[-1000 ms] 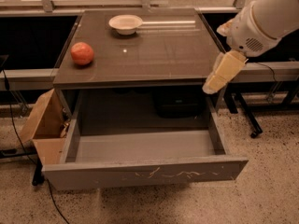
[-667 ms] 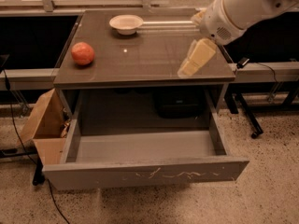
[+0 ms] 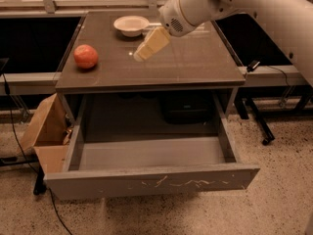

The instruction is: Place apple into top drawer

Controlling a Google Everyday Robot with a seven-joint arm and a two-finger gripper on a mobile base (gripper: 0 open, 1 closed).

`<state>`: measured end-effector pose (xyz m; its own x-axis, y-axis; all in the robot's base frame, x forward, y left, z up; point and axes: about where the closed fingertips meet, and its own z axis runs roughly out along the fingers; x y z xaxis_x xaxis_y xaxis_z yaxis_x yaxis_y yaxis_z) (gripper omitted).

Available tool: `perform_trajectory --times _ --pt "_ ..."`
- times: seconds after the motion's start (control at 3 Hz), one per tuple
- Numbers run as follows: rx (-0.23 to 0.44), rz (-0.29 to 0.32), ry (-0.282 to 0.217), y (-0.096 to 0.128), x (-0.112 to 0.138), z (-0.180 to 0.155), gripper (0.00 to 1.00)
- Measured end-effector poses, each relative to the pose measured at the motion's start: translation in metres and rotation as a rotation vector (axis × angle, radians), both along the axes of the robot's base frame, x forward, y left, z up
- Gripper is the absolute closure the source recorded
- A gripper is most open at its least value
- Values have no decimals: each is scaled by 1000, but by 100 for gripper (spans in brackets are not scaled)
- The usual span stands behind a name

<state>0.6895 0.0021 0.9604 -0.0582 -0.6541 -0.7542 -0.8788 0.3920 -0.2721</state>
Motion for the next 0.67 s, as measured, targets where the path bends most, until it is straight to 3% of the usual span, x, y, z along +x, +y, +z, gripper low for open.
perform_trajectory --times 0.33,0.67 --pt "2 -3 1 2 2 -2 0" --pt "37 -53 15 29 28 -27 0"
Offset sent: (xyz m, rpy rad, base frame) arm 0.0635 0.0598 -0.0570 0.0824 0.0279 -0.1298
